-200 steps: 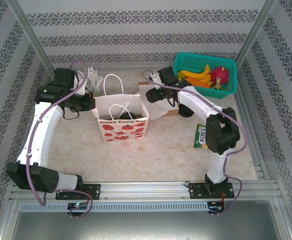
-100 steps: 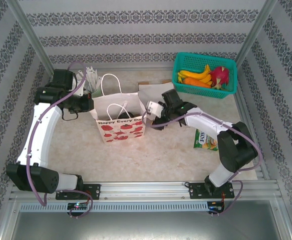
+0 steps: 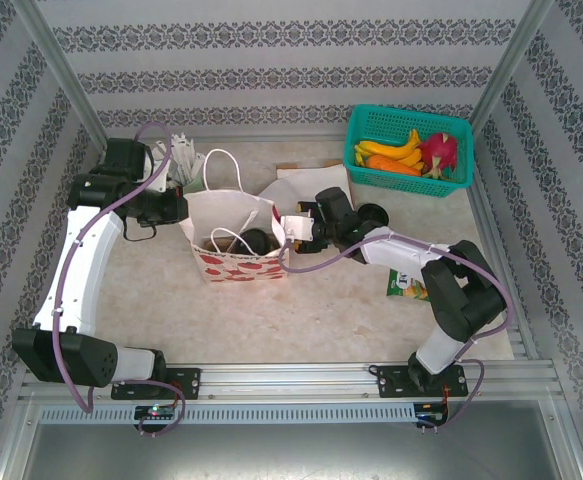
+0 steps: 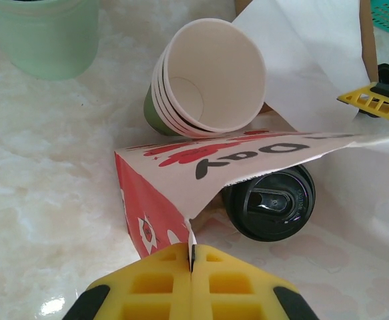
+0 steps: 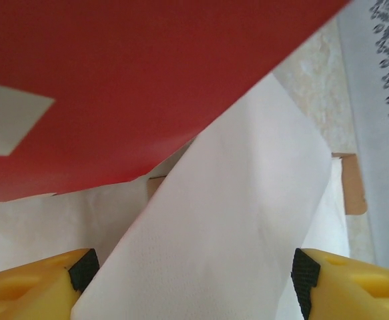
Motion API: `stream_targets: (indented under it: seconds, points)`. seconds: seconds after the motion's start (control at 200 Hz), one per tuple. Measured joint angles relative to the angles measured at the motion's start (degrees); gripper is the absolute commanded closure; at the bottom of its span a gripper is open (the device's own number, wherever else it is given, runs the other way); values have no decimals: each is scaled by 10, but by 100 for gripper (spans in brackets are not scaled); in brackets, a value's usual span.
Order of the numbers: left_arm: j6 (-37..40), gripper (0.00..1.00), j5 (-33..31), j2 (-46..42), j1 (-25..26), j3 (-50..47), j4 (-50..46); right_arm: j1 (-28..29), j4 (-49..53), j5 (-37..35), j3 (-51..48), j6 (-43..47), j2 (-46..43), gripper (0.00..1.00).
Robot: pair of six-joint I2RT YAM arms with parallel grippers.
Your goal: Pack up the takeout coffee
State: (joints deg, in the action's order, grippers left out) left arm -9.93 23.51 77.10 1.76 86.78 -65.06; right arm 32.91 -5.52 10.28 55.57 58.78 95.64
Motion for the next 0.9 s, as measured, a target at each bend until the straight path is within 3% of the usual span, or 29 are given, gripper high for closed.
stream_targets:
  seconds: [0.23,0.355,0.575,0.659,0.704,0.899]
  points:
    - [0,95,0,0,0,0,0,3,-26,-9,-30,23,-2,21]
    - [0,95,5,0,0,0,0,7,-48,-19,-51,25,-2,28]
    - [5,95,31,2,0,0,0,6,-113,-36,-57,-1,1,62]
    - [6,94,43,3,0,0,0,2,-125,-38,-61,-21,-2,91]
    - [6,94,49,4,0,0,-1,-2,-125,-35,-65,-31,-9,99]
    - [6,94,71,15,0,6,-5,-28,-113,-17,-74,-90,-66,100]
